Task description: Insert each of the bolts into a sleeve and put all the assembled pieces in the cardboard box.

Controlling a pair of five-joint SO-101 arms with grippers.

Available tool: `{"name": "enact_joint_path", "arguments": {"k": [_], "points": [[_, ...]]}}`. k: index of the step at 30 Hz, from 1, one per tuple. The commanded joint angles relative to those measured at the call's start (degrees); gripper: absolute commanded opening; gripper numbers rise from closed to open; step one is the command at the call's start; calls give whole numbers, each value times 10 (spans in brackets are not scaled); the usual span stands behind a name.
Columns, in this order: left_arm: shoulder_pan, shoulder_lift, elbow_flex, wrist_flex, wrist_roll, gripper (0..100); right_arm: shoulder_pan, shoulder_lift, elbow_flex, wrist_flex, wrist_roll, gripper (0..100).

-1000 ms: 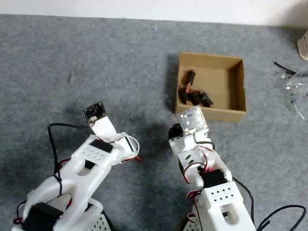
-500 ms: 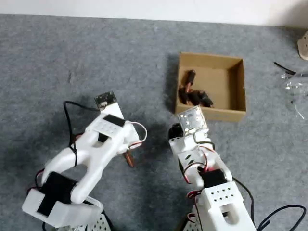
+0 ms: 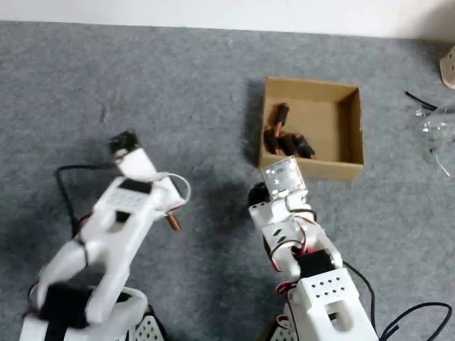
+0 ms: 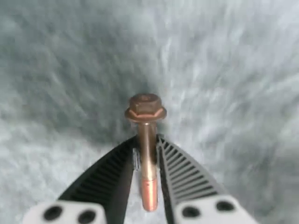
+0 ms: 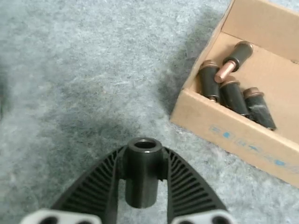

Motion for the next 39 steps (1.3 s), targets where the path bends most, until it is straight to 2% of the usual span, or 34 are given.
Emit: {"name": "enact_joint_path", "arguments": {"k": [1, 4, 8, 17, 24, 27, 33, 39], "points": [[-17, -125, 44, -57, -2, 4, -23, -13, 0, -22, 33, 4], [-17, -223, 102, -98, -2, 4, -29, -16, 32, -52, 76, 4], [-14, -368, 171, -125, -4, 5, -65, -16, 76, -124, 98, 4], [-12, -669, 270, -125, -6, 7, -81, -16, 94, -171, 113, 4], [32, -834, 345, -127, -84, 7, -105, -17, 94, -175, 113, 4], [67, -856, 355, -135, -106, 7, -126, -17, 94, -175, 113, 4], [78, -844, 355, -202, -144, 6, -127, -29, 94, -175, 113, 4], [95, -844, 359, -212, -140, 6, -126, -189, 165, -168, 112, 4]]}}
